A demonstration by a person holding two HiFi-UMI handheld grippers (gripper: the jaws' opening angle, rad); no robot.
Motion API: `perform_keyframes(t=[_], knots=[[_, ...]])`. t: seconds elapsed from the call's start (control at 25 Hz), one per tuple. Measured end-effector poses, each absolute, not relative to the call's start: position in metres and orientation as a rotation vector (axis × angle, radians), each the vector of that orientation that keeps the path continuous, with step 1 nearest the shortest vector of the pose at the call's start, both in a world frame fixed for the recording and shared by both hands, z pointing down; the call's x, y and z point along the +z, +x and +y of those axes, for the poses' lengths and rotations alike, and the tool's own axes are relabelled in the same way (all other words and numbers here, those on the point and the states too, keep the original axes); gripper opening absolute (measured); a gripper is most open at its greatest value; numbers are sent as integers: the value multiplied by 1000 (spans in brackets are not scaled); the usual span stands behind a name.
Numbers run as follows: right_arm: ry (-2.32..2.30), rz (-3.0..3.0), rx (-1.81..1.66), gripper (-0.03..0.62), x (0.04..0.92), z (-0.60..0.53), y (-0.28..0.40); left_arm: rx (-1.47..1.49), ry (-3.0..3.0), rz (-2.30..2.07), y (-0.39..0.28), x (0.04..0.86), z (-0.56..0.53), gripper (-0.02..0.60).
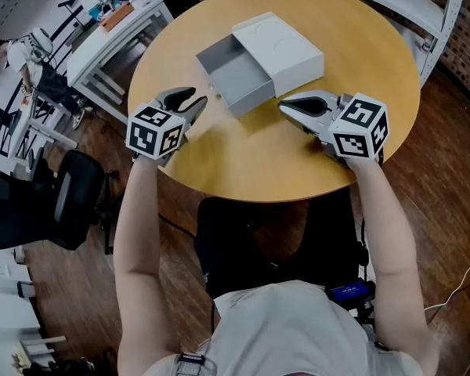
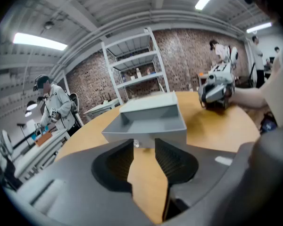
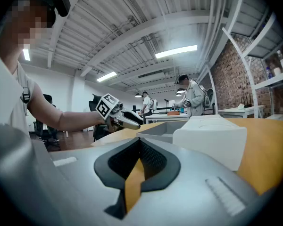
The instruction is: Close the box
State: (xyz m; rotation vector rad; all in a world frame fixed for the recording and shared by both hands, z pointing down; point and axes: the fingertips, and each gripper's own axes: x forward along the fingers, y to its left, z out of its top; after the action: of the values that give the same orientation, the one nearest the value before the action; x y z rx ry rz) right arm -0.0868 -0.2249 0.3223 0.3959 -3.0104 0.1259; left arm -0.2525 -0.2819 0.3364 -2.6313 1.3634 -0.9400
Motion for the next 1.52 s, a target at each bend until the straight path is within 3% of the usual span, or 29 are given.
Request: perform_keyframes(t=[0.2,0.36,0.48,0.6,1.08,1.52], knots=[[407,-3009,124,2,323,-225,-87,-1311,-2429,1187,-255,376,-313,155],[404,-3011,121,2,325,-225,-88,-1439,-2275,1120,-258,395,-335,156],[404,-3012,124,2,325,-225,-87,-1422,-2258,1122,-253,392,-342,154],[405,-3011,122,2,324,-225,-87,-1435,-2199,1104,-247,389,-342,75],[407,-3012,119,2,323,-225,-87,-1413,-2071,1070,-222,381,-356,75],[407,-3013,115,2,321,-225,-87,-1422,-1745,823,-160,384,-389,75]])
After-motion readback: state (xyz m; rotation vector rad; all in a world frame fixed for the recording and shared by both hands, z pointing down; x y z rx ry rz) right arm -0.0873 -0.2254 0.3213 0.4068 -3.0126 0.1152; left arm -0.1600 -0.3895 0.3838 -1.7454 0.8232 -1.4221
